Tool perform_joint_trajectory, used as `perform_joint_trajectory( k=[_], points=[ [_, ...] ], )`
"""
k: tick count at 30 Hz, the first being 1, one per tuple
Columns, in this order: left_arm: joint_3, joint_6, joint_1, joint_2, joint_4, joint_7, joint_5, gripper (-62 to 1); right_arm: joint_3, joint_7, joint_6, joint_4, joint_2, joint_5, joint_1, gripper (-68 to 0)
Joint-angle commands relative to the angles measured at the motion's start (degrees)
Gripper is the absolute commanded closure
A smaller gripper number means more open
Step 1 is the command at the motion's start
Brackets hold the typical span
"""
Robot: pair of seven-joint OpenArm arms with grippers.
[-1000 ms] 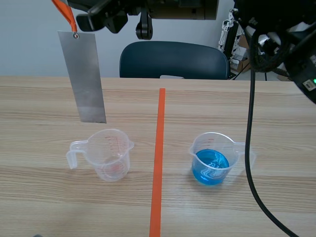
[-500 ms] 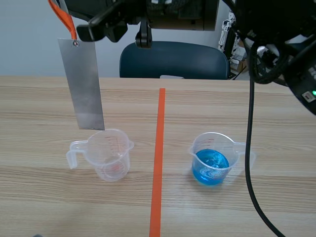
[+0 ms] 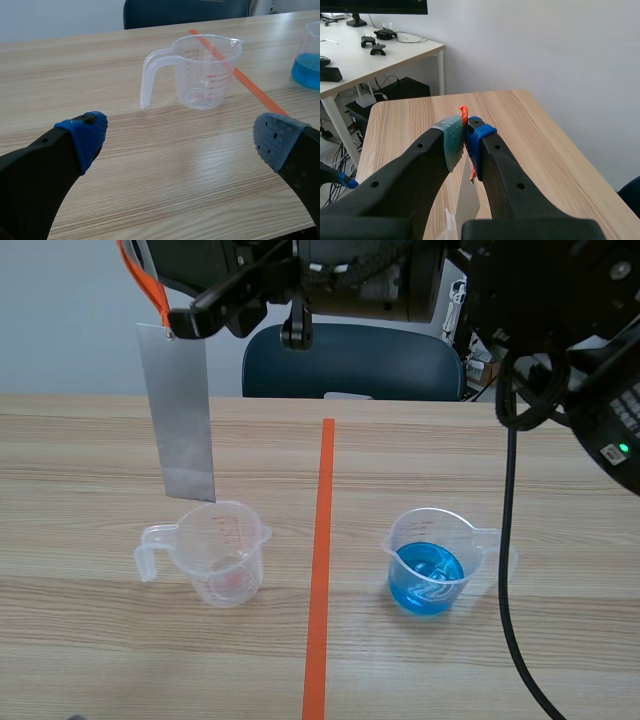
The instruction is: Do the redox reaction experiment. put the plate into the left beaker
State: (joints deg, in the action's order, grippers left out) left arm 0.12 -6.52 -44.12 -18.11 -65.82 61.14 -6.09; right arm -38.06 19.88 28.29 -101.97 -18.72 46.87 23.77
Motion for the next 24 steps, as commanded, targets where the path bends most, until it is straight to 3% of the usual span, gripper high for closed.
perform_joint_trajectory(
  k=[1, 24],
  points=[
    [-0.20, -0.04, -0.59, -0.02, -0.87, 0.76, -0.33, -61.5, 0.11, -1.77, -0.02, 0.46, 0.33, -0.22, 0.81, -0.2],
    [-0.20, -0.07, -0.59, -0.02, -0.87, 0.76, -0.33, -61.5, 0.11, -2.91, 0.00, 5.09, 1.29, -0.22, 0.81, -0.2]
  ],
)
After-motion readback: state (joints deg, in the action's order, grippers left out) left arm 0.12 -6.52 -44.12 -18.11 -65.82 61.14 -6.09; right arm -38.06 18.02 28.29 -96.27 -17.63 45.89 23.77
